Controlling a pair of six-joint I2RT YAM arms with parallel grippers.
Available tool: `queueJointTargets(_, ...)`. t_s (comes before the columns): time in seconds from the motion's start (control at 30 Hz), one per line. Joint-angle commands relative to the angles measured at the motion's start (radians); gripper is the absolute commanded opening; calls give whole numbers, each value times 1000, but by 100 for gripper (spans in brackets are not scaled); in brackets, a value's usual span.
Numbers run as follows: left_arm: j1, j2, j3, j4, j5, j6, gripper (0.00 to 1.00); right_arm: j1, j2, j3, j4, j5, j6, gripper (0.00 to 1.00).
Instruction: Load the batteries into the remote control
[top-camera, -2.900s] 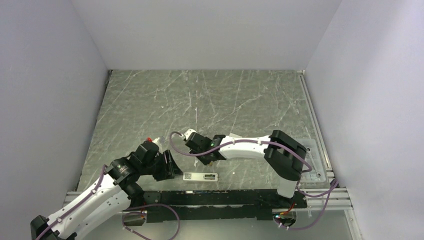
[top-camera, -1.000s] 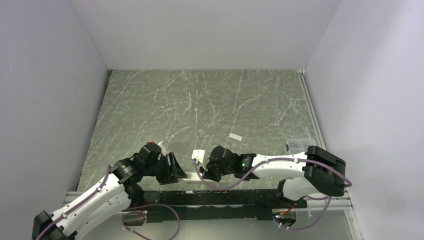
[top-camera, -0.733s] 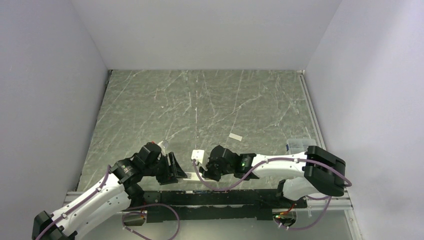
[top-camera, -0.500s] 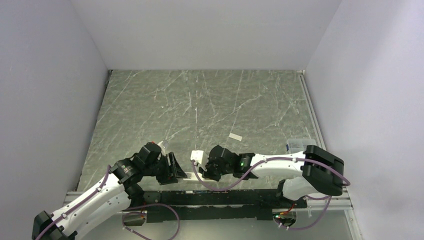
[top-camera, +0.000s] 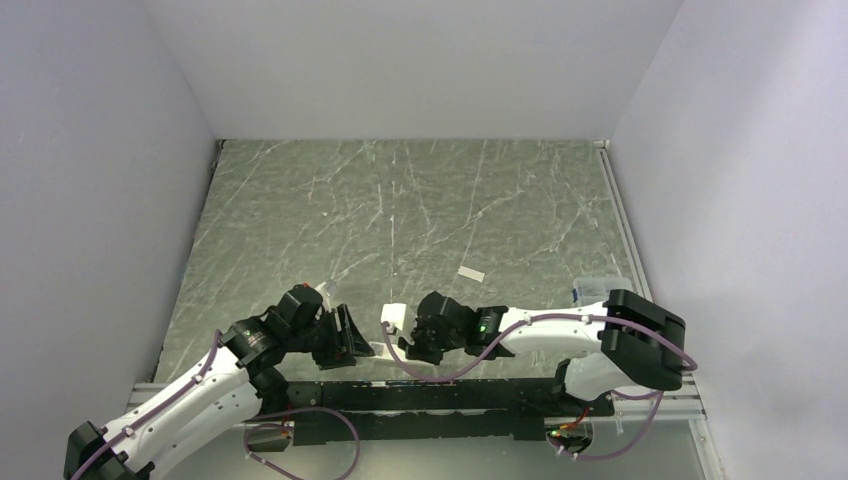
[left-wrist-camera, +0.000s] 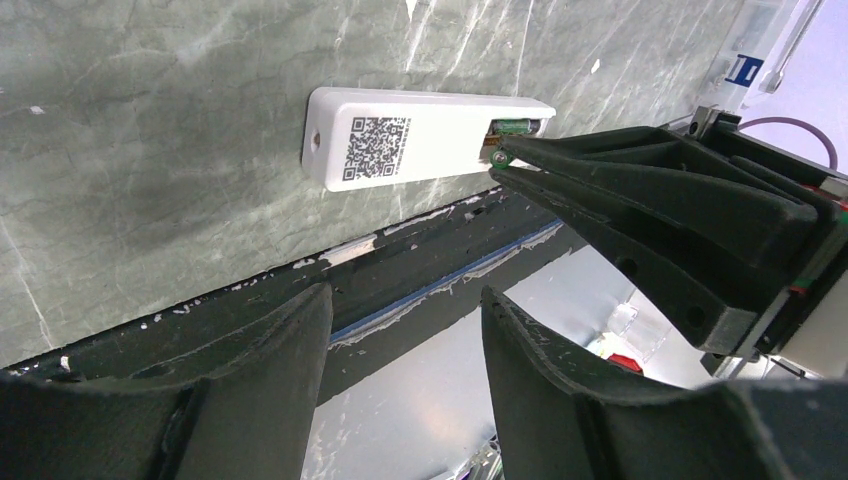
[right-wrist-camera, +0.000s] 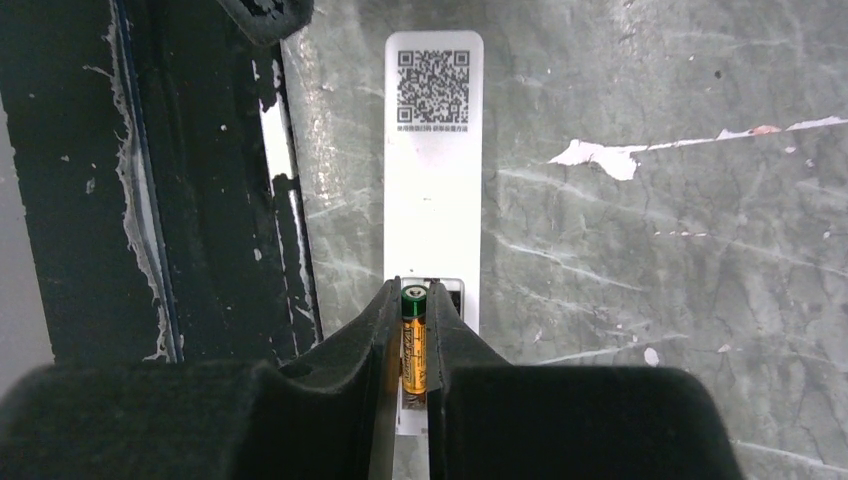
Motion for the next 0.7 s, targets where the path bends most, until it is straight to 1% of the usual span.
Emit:
queueJointTargets(0.0,-4,3,0,24,6,9,62,4,23,44,-35,-19,0,13)
queueJointTargets(0.23,-4,6,0,21,7,13,62,4,26,55,-30,-10,14,18)
queueJointTargets(0.53,-4,15,6,26,9,19,62,4,1,74,-39,22,30,31)
queueJointTargets(0.67,-4,17,11,27,10,25,63,2,-34,79,-76,40,51,36)
